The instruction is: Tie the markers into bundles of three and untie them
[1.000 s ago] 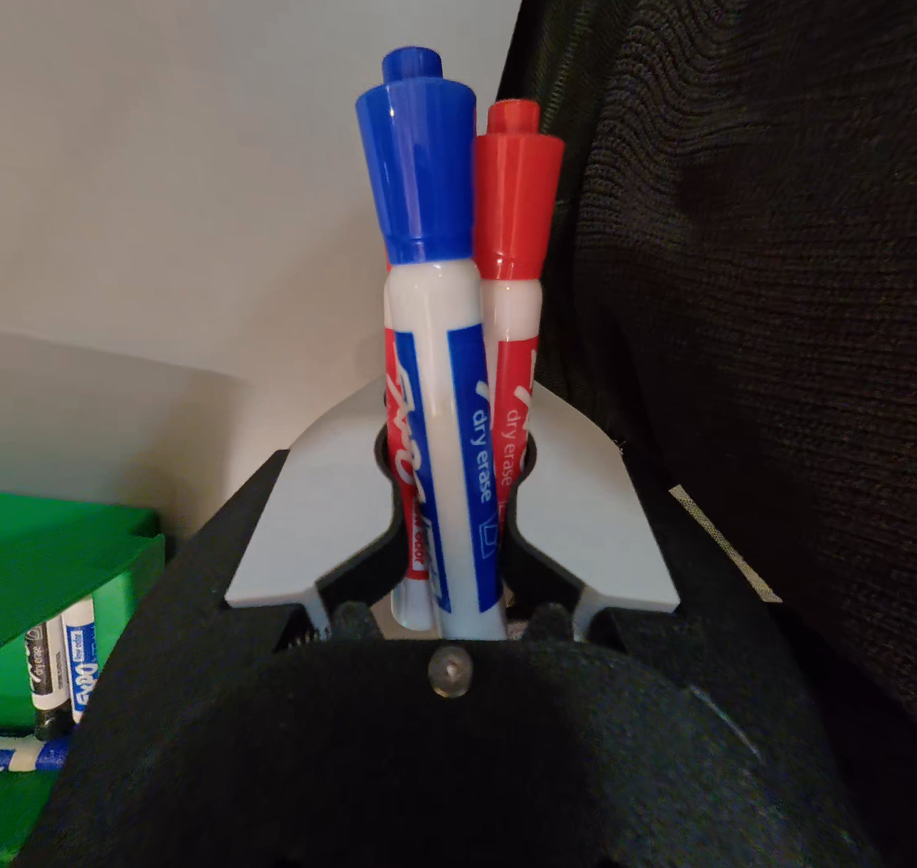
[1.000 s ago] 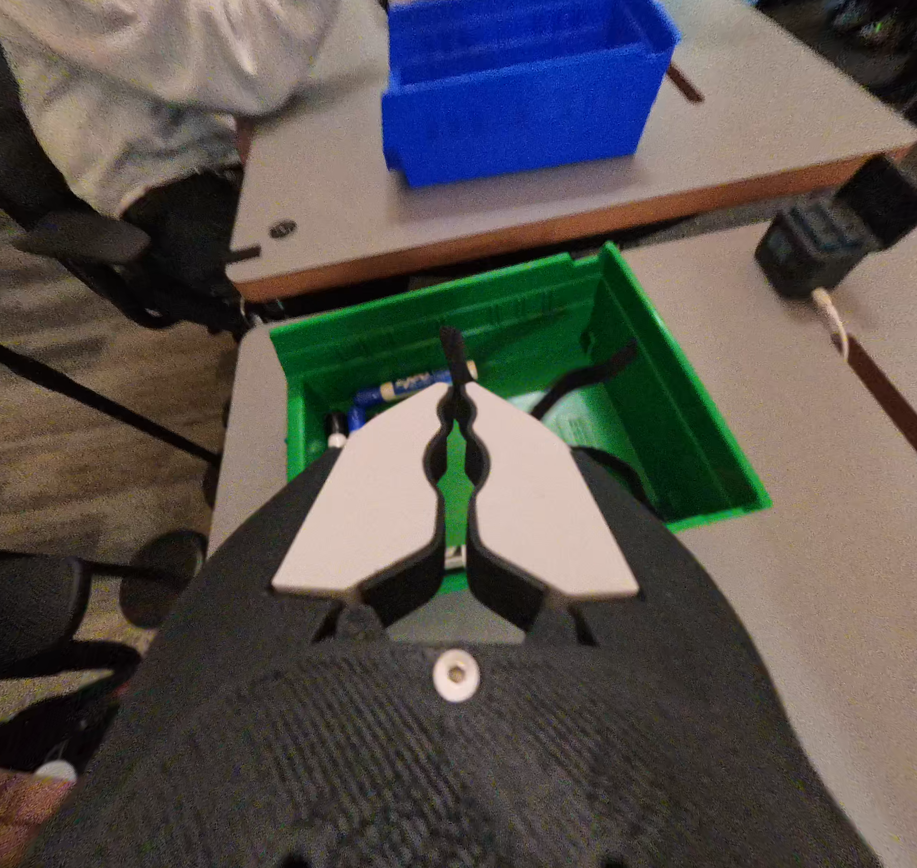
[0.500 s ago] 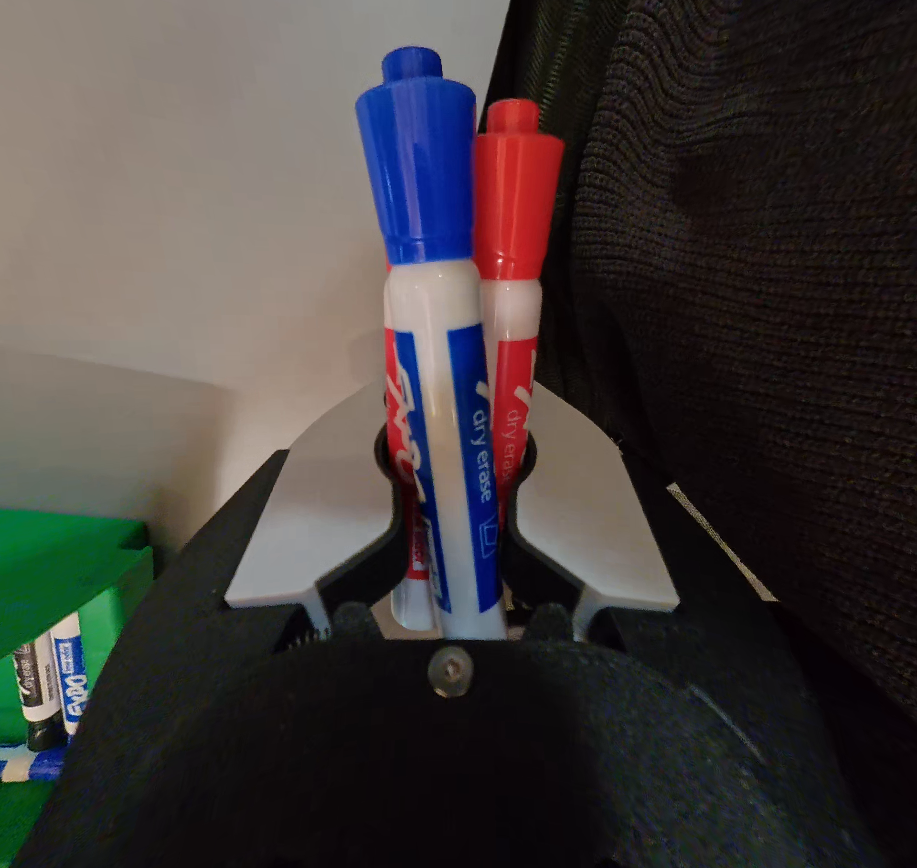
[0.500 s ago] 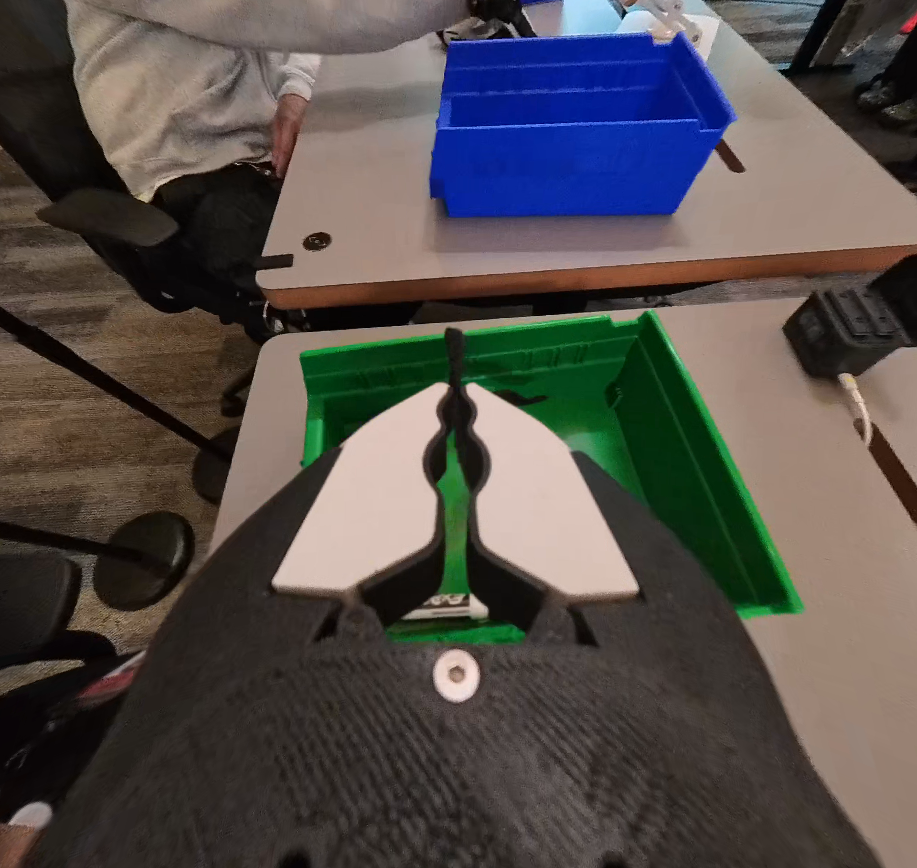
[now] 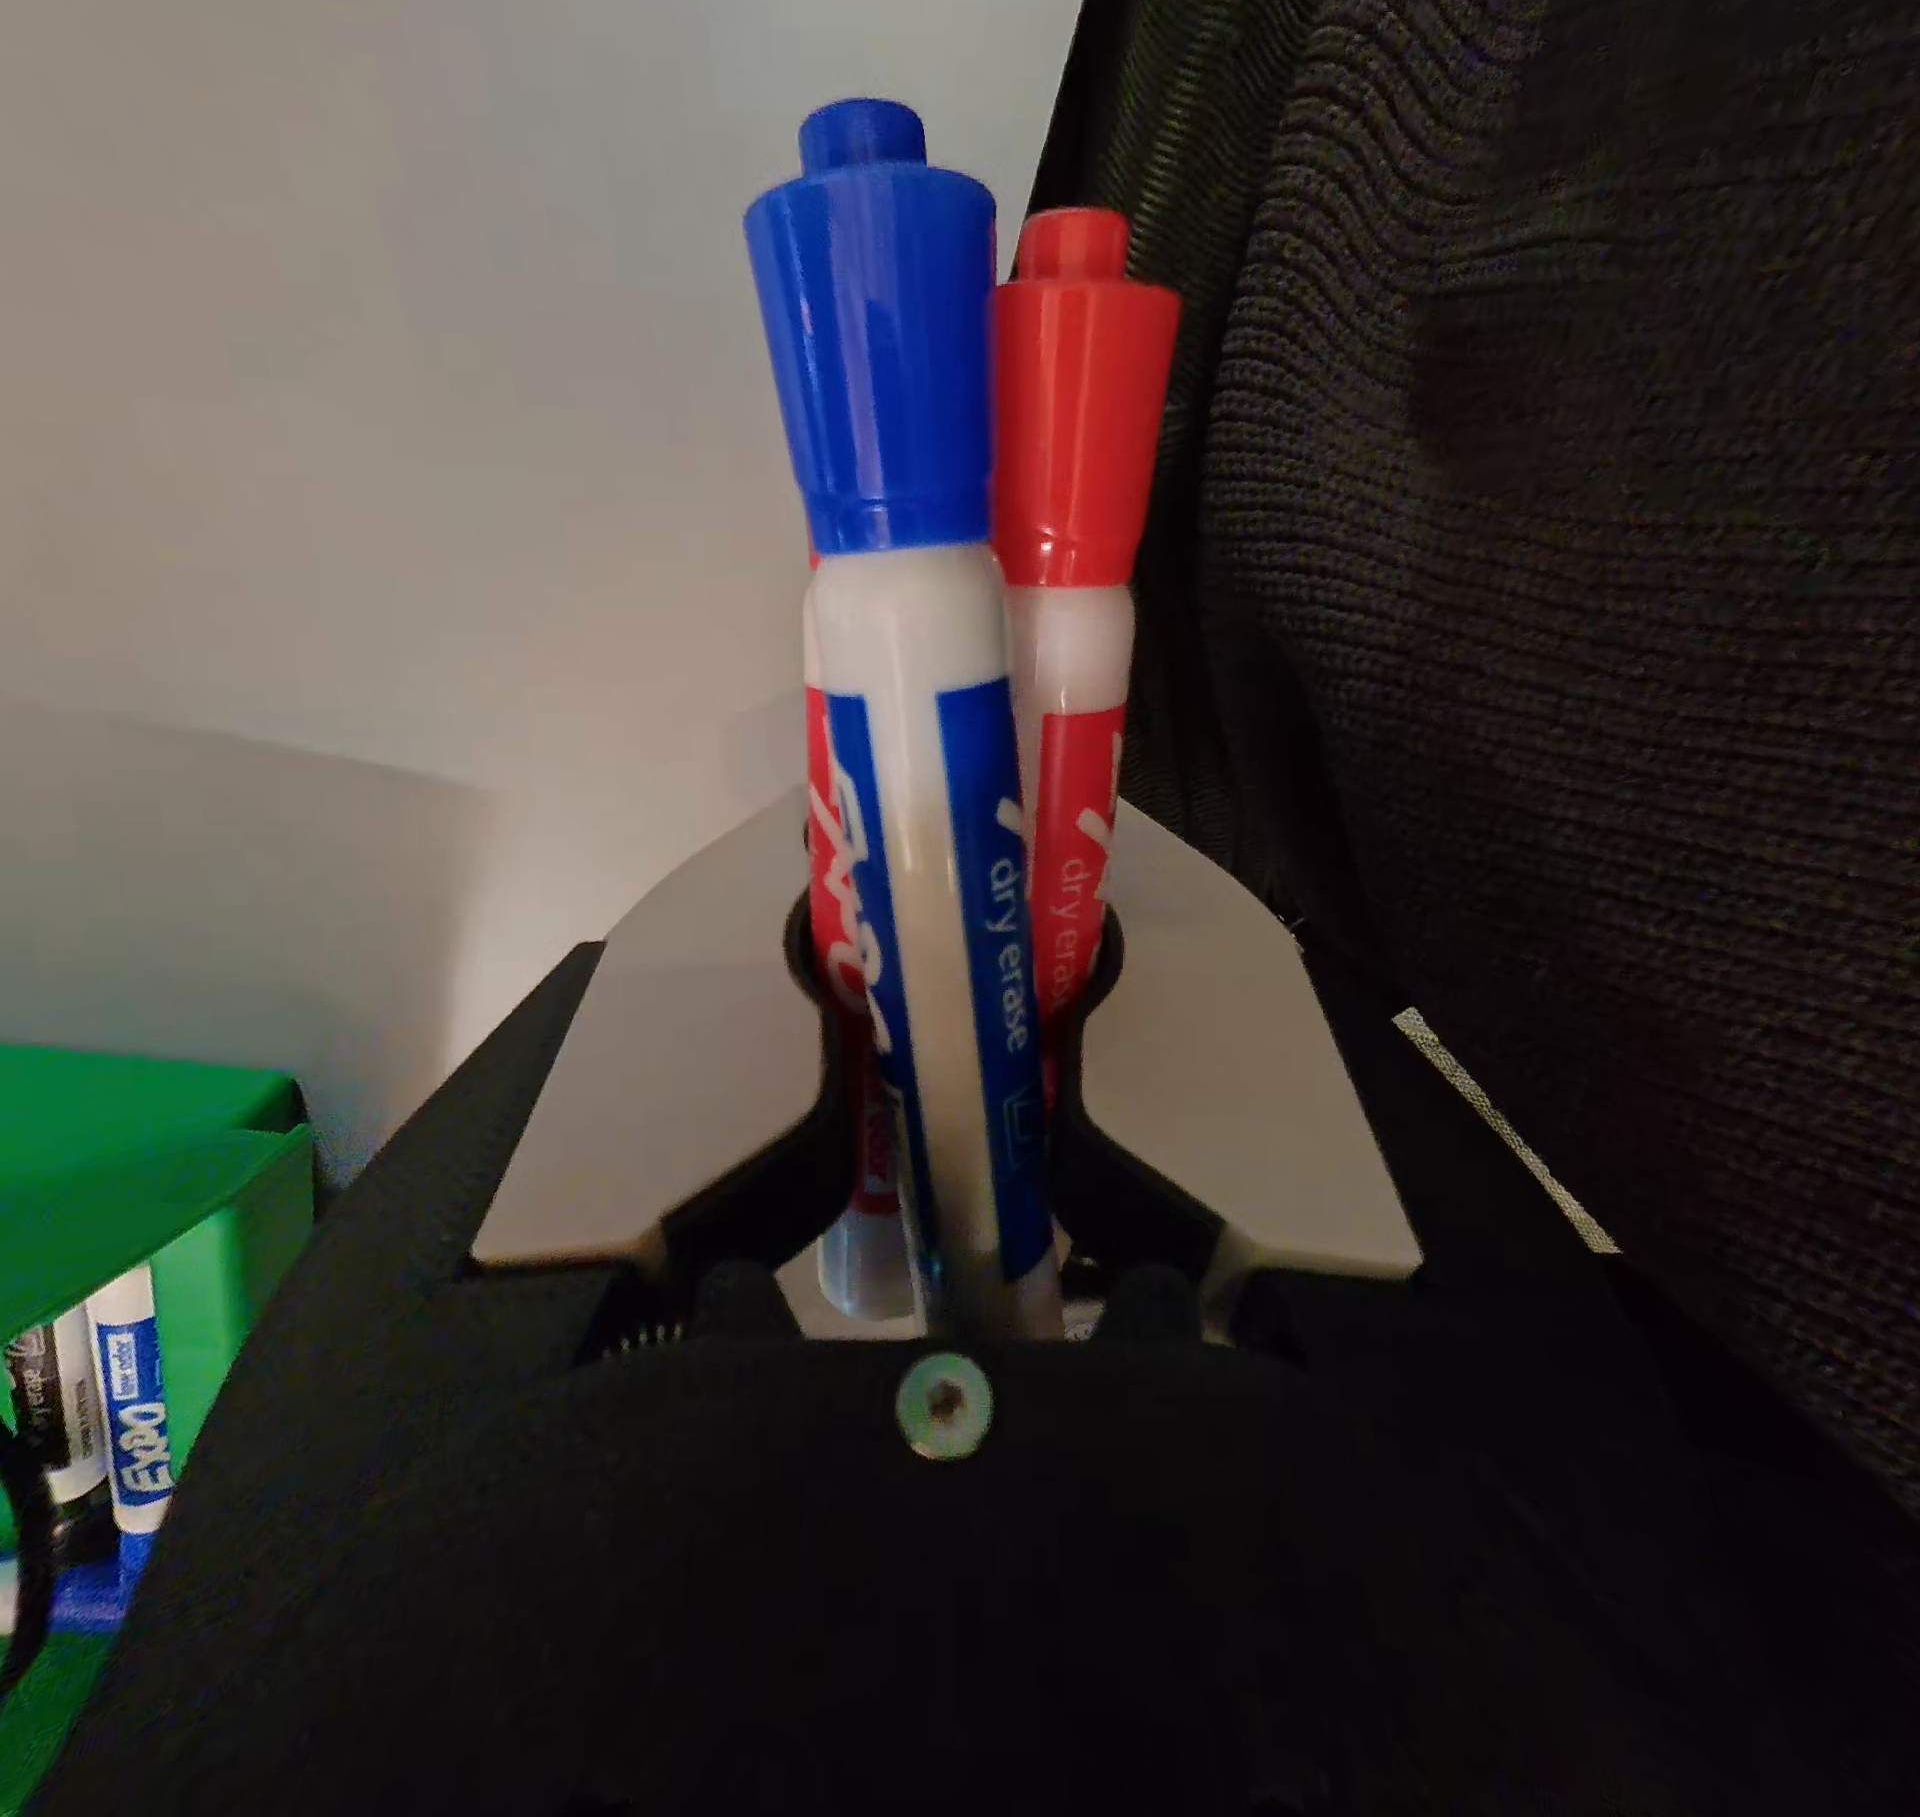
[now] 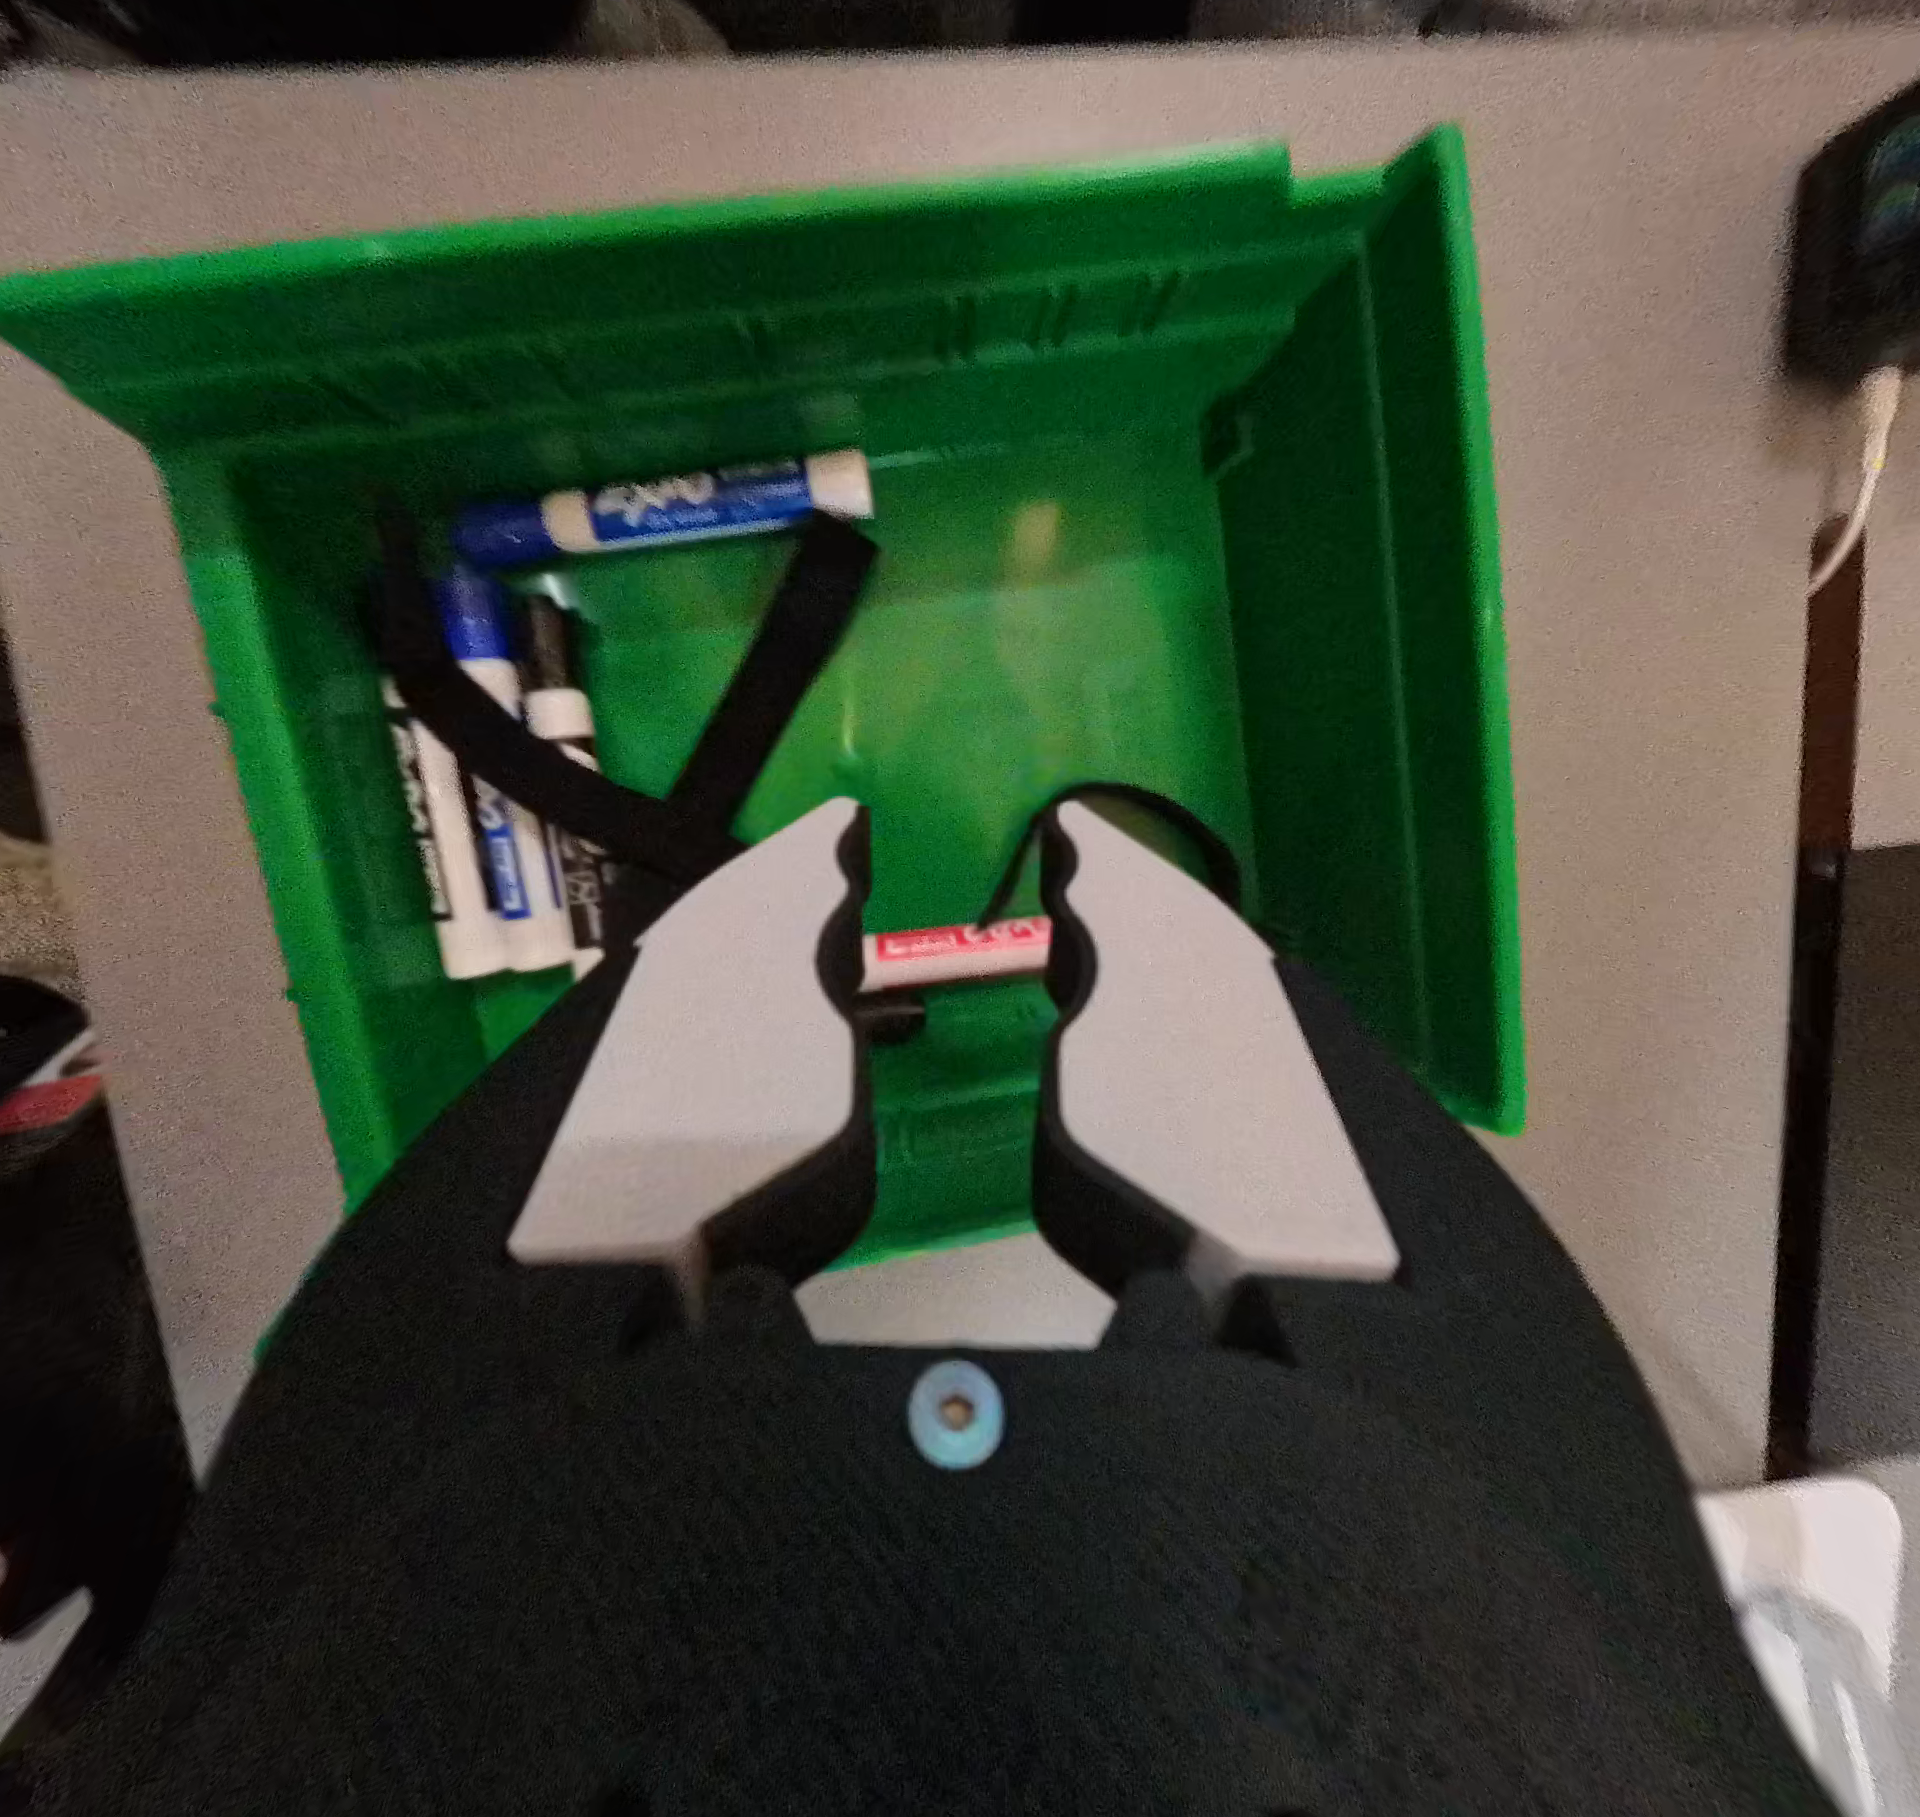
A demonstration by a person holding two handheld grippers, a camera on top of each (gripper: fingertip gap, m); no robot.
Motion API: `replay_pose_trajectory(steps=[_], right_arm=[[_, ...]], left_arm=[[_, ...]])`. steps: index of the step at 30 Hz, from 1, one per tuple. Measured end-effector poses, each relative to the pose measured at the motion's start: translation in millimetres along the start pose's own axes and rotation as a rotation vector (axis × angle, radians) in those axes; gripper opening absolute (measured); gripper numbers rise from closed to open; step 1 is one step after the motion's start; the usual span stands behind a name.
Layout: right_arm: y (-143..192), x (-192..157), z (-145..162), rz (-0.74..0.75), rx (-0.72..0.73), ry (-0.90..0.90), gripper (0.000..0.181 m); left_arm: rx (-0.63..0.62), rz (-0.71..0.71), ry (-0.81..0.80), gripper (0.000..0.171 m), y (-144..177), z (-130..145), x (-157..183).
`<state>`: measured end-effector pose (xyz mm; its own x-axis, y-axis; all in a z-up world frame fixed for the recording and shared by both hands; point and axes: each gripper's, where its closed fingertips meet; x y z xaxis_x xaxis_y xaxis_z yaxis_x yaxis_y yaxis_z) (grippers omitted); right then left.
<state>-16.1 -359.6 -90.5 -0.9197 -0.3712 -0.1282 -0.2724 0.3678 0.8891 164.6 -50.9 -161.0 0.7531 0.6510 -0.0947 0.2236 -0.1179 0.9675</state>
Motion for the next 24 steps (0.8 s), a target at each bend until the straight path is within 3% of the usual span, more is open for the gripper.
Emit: replay_pose_trajectory(steps=[4, 12, 15, 16, 20, 24], right_arm=[[-25, 22, 12, 0.02, -0.16, -0.1, 0.022], [-66, 35, 55, 0.06, -0.582, -0.165, 0.037], [-76, 35, 66, 0.057, -0.666, -0.162, 0.023], [-78, 34, 67, 0.05, -0.675, -0.158, 0.005], [-77, 30, 64, 0.02, -0.636, -0.142, 0.003], [-40, 18, 22, -0.036, -0.353, -0.111, 0.002]], left_arm=[[0.004, 0.002, 0.005, 0.044, 1, 1, -1], [0.011, 0.004, 0.019, 0.044, 3, 5, -4], [0.023, 0.0, 0.022, 0.043, 7, 6, -5], [0.027, -0.004, 0.027, 0.044, 9, 7, -6], [0.04, -0.017, 0.043, 0.044, 14, 10, -10], [0.022, -0.02, 0.044, 0.044, 13, 13, -10]])
Point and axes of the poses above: each gripper's, where its closed fingertips meet, y back along the fingers, z out of its underside, x = y × z across the jaws, and after that the axes turned 13 degrees about -z, right-handed
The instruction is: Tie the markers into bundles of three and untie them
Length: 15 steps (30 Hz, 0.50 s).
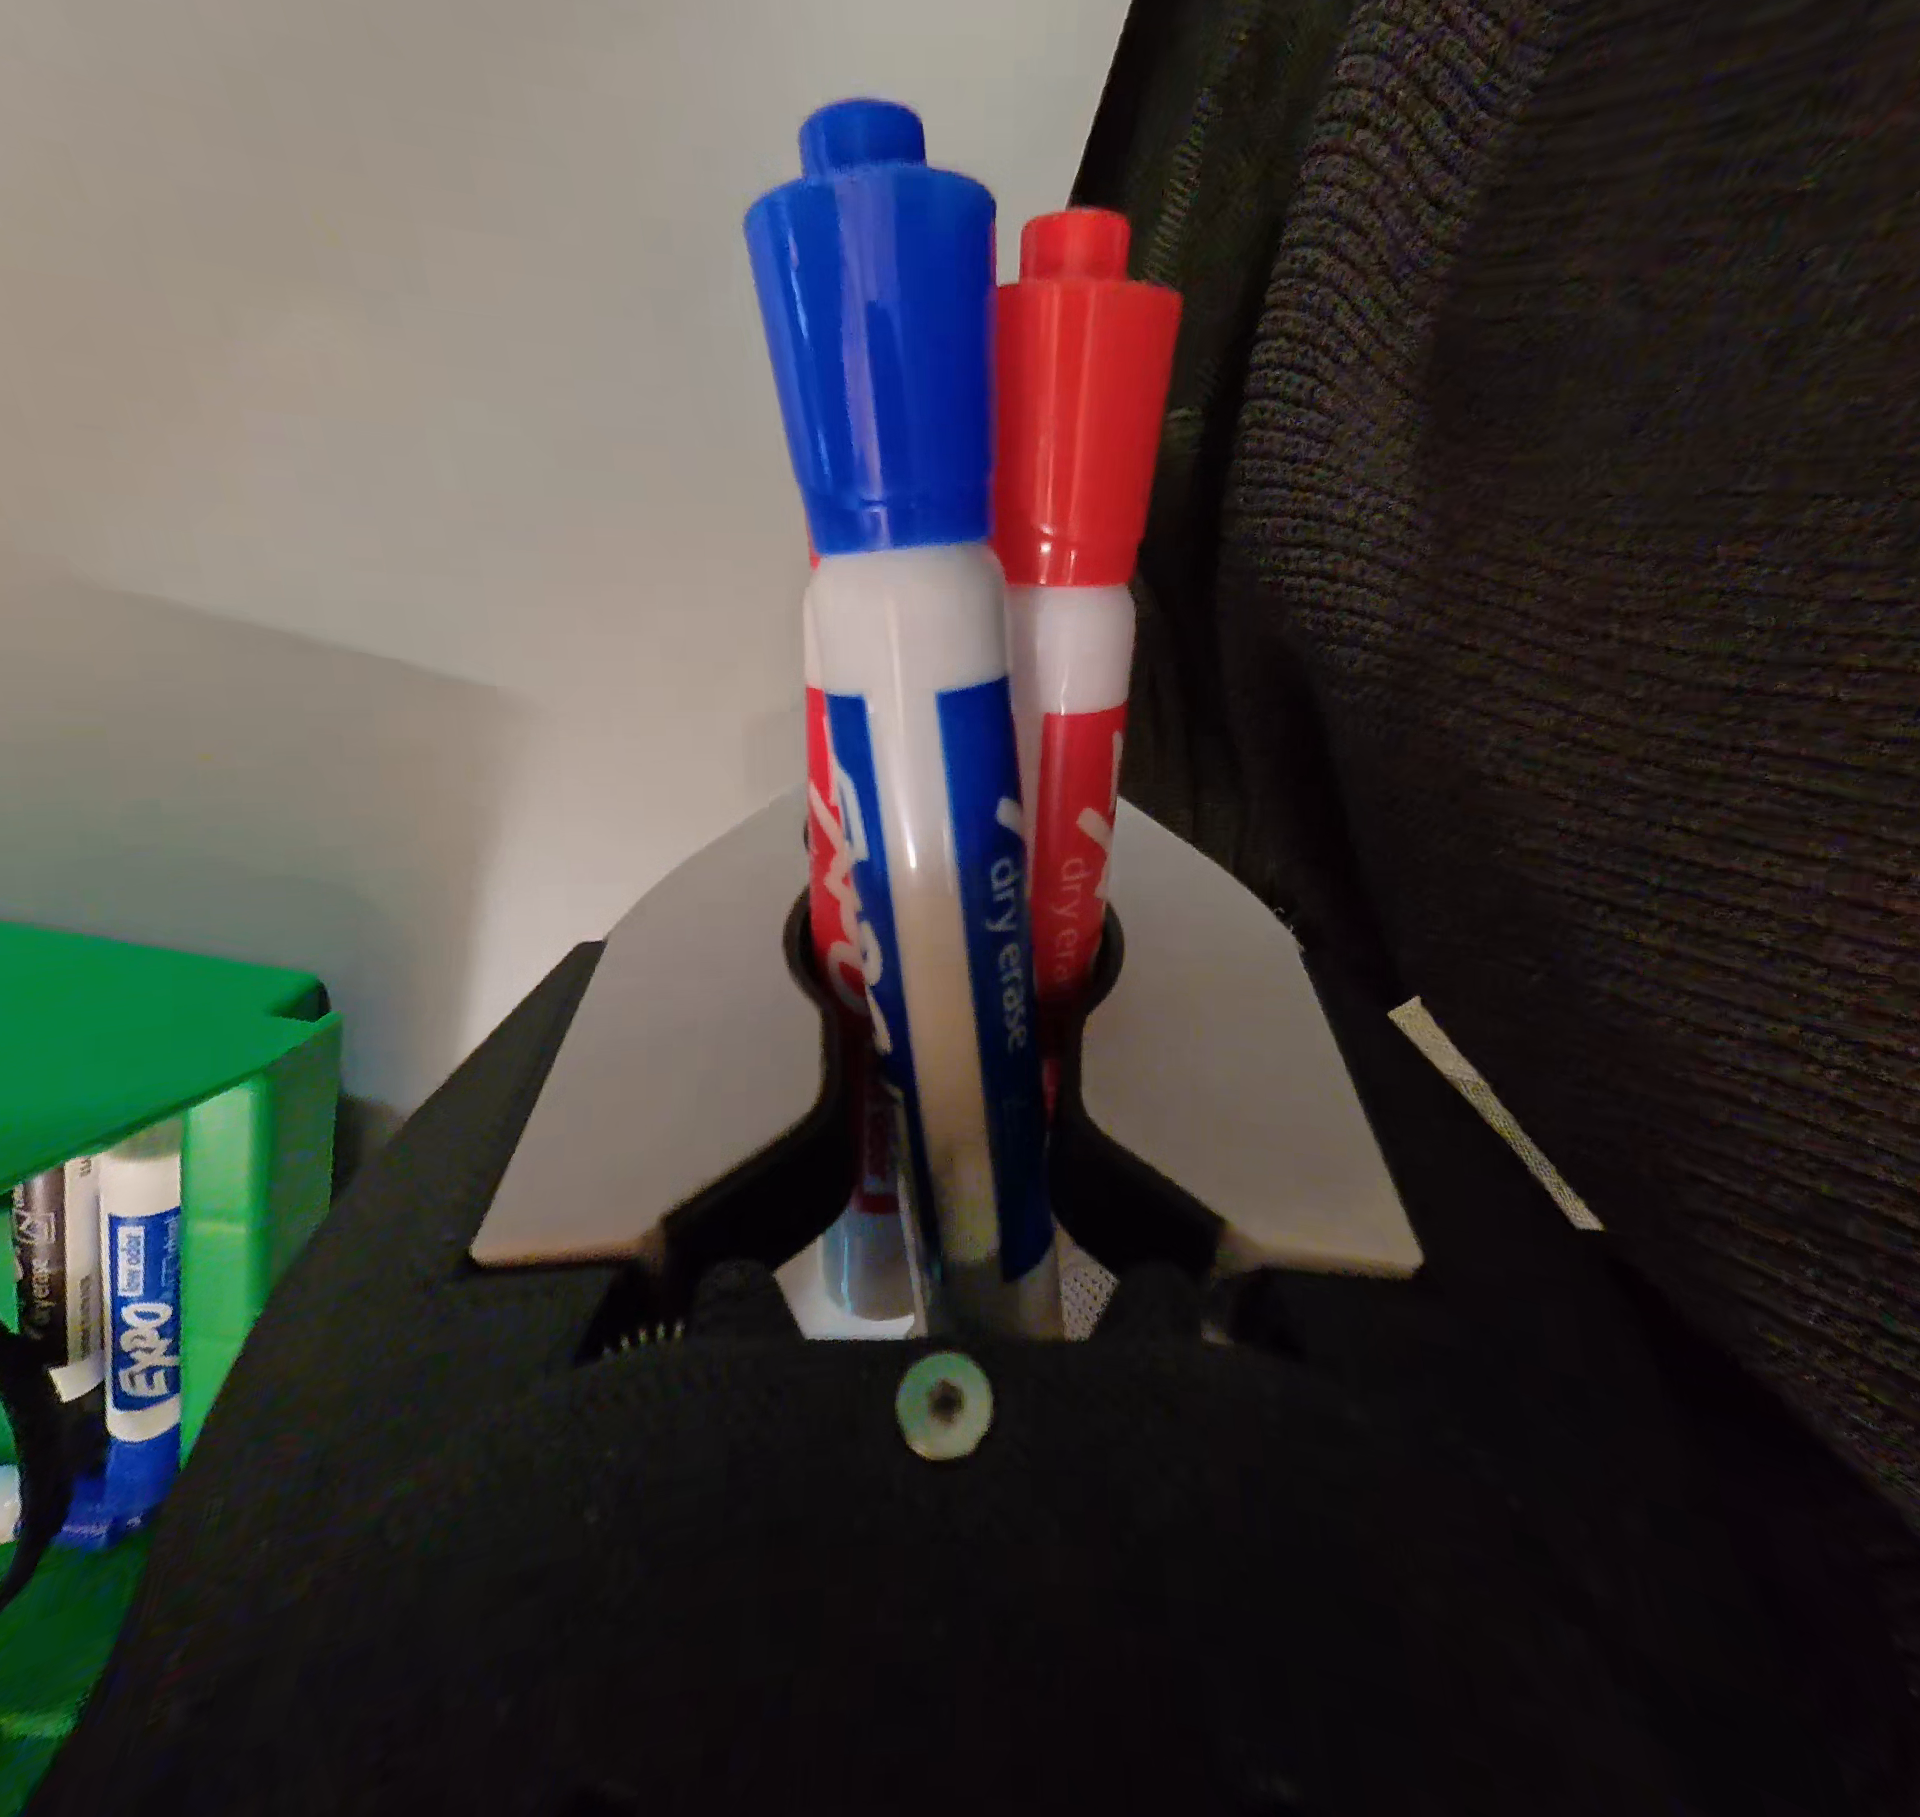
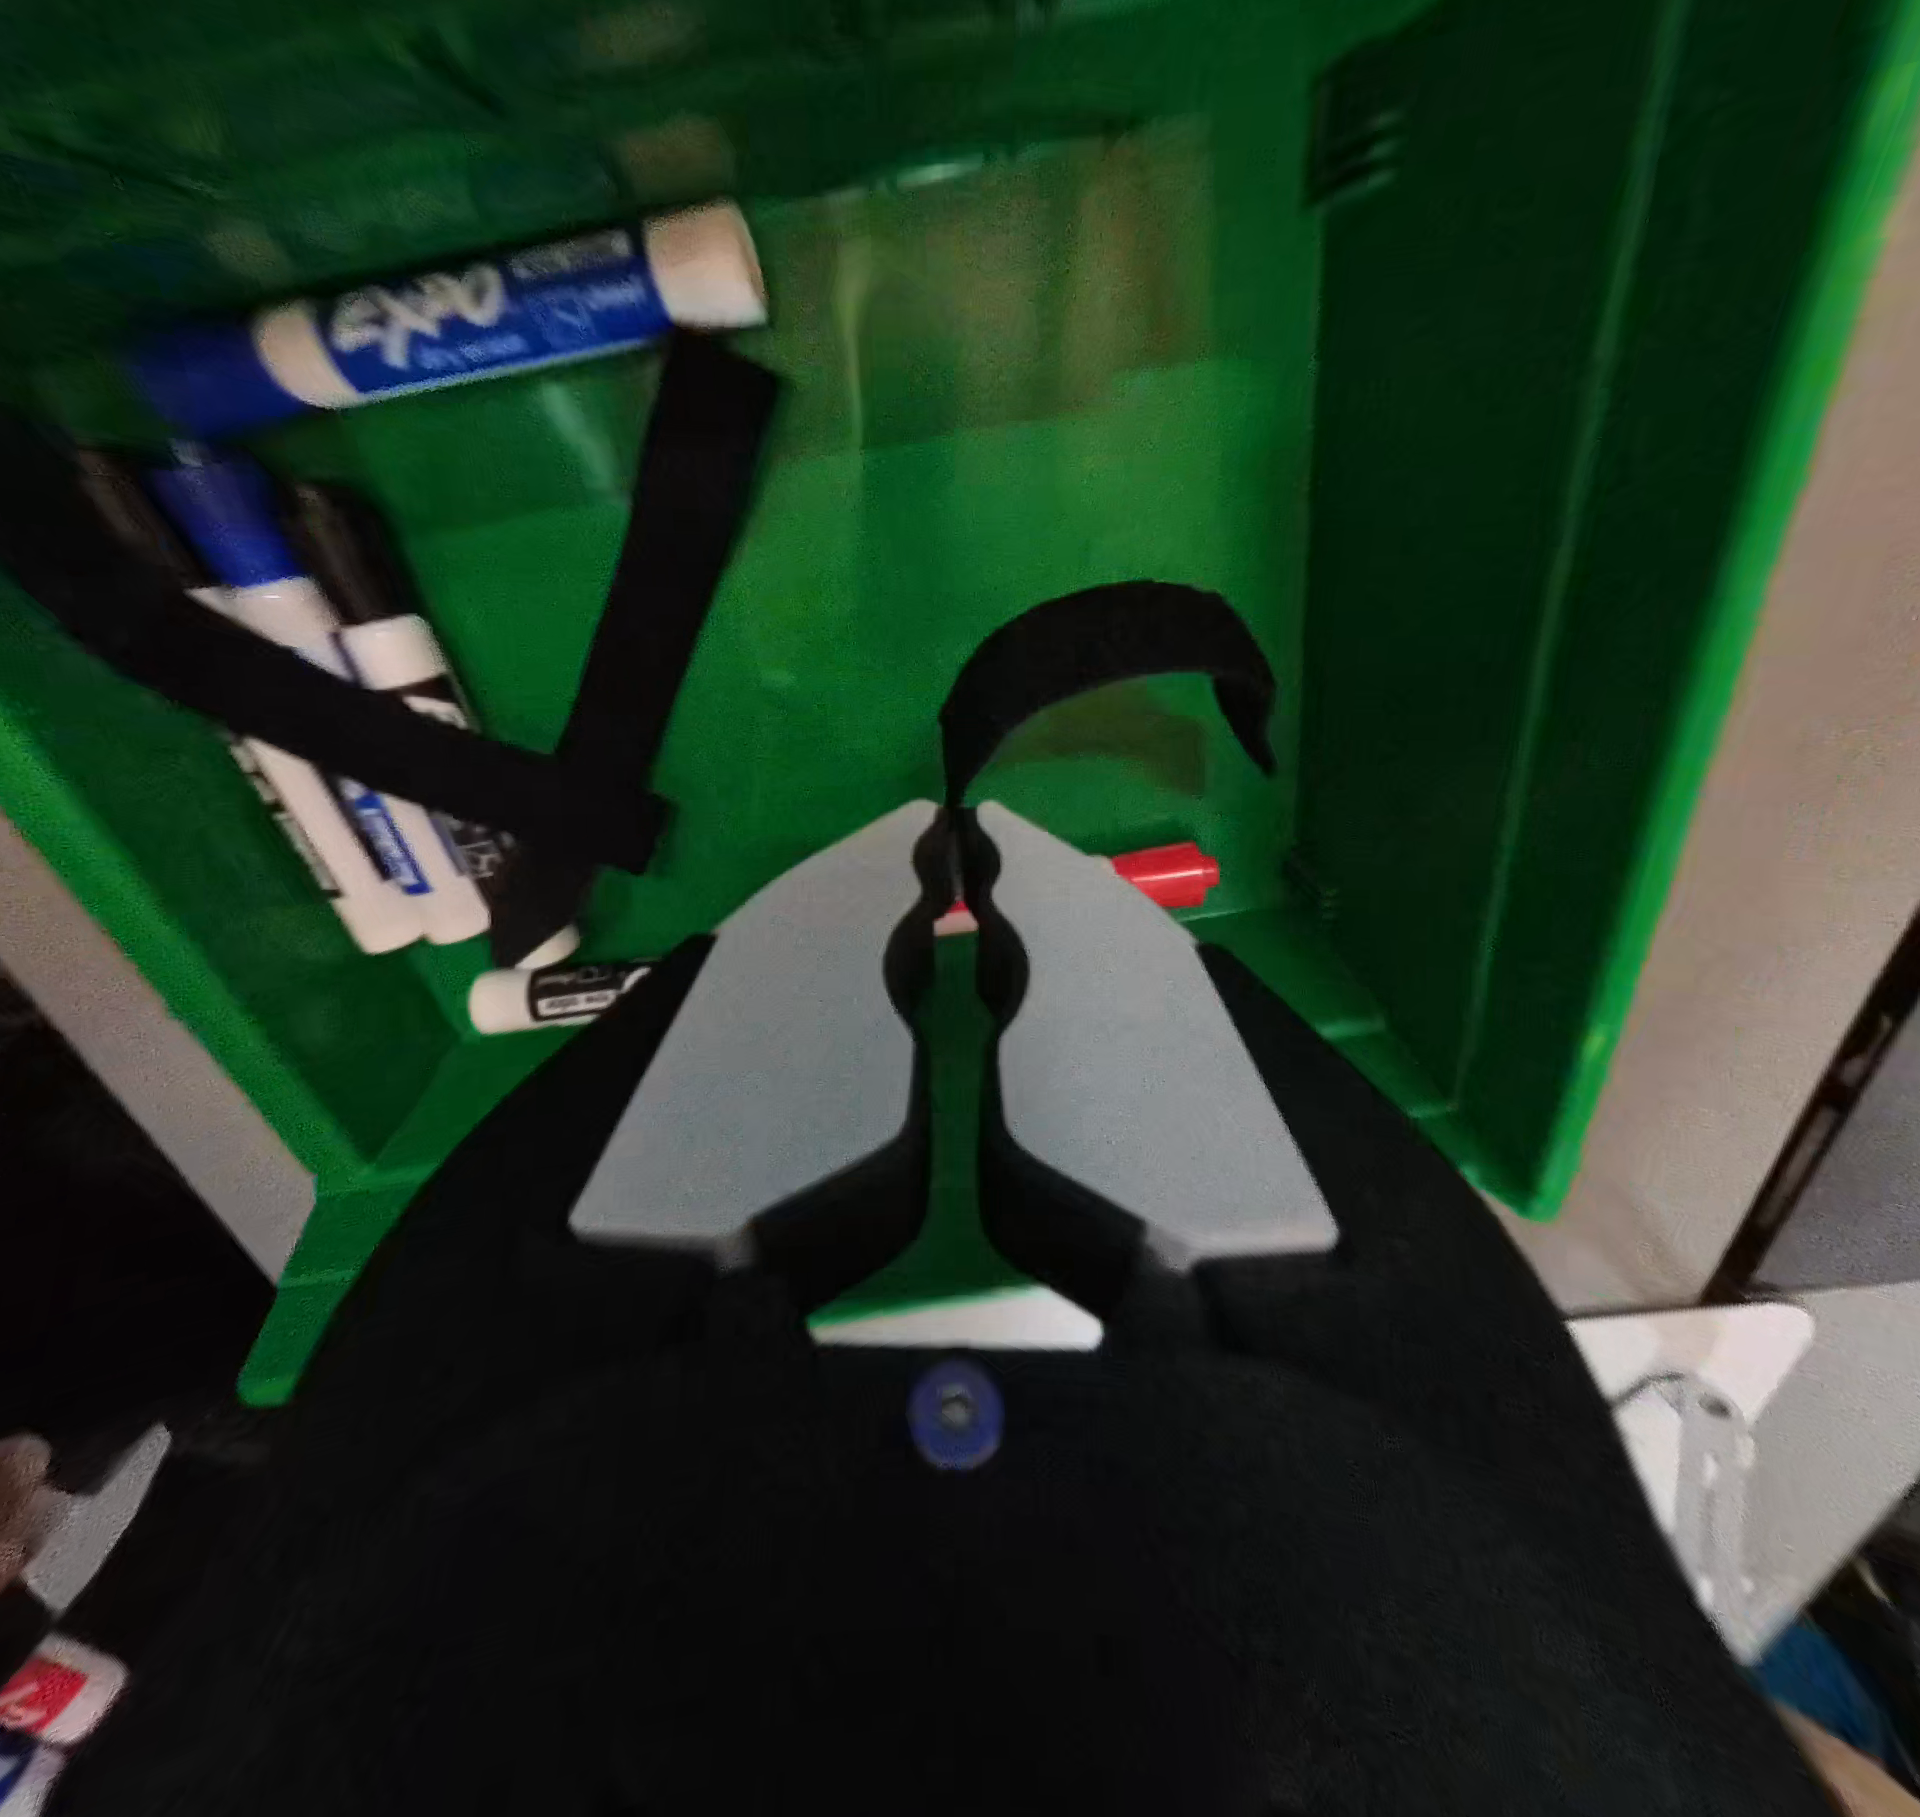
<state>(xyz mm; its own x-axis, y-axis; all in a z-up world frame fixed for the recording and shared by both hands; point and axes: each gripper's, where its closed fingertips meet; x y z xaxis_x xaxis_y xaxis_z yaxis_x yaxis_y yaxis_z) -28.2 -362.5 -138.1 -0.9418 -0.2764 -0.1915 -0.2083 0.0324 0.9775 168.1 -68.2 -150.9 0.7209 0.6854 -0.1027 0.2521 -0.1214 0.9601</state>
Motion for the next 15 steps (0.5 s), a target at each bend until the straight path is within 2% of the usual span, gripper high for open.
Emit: replay_pose_trajectory(steps=[2, 4, 6, 8, 11, 15], right_arm=[[39, -15, -2, -0.026, 0.168, 0.057, 0.002], [81, -30, 13, -0.029, 0.334, 0.111, 0.002], [118, -46, 47, -0.025, 0.493, 0.152, 0.002], [142, -59, 96, -0.018, 0.636, 0.149, 0.002], [141, -66, 186, 0.018, 0.77, 0.075, 0.002], [88, -55, 308, 0.129, 0.768, -0.122, 0.002]], left_arm=[[-0.012, -0.003, -0.001, 0.044, -2, 1, 0], [-0.019, -0.005, -0.003, 0.044, -3, 1, 1], [-0.022, -0.003, -0.006, 0.044, -4, 0, 2], [-0.027, 0.003, -0.011, 0.043, -6, -1, 4], [-0.046, 0.009, -0.014, 0.043, -10, -2, 5], [-0.072, 0.007, -0.014, 0.043, -15, -7, 2]])
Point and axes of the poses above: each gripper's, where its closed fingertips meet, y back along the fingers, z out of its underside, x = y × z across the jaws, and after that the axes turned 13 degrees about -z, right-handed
